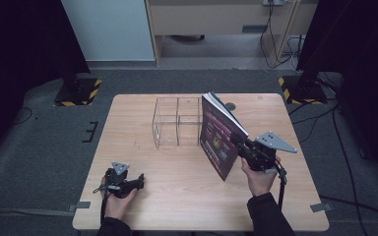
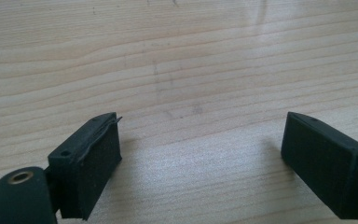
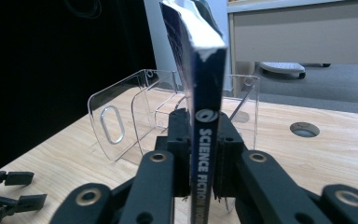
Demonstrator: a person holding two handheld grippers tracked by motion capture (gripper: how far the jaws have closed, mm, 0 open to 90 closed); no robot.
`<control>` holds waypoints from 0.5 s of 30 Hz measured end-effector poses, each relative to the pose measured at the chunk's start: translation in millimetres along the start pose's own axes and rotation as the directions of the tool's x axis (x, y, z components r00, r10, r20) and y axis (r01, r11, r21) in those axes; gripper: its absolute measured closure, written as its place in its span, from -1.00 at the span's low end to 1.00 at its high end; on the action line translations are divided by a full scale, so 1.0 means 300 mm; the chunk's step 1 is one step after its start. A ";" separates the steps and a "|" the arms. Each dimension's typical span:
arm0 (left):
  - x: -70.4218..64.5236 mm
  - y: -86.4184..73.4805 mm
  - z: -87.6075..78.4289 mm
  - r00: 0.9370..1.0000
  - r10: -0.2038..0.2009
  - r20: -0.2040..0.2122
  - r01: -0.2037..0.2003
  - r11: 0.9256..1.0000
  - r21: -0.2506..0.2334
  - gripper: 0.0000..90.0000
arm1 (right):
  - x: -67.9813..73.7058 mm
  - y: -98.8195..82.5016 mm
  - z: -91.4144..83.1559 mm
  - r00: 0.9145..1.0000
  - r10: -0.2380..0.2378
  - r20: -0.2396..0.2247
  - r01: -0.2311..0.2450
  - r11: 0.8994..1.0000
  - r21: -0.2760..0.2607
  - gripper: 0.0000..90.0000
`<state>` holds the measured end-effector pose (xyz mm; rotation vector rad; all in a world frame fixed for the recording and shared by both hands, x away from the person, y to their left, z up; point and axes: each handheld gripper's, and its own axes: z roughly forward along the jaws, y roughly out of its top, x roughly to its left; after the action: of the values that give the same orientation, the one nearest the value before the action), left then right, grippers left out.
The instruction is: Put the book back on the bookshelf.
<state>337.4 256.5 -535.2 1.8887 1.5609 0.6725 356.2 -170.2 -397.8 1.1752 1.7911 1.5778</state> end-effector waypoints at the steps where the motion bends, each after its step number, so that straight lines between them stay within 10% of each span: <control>1: 0.000 0.000 0.000 1.000 0.000 0.000 0.000 1.000 0.000 -0.76 | -0.001 0.000 0.000 1.000 0.002 0.002 -0.002 1.000 0.000 0.82; 15: 0.000 0.000 0.000 1.000 0.000 0.000 0.000 1.000 0.000 -0.76 | 0.033 -0.004 0.001 0.997 -0.027 0.070 0.031 0.998 -0.059 0.88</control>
<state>337.4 256.5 -535.1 1.8888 1.5609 0.6723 351.0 -161.8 -397.1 1.1561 1.6982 1.5448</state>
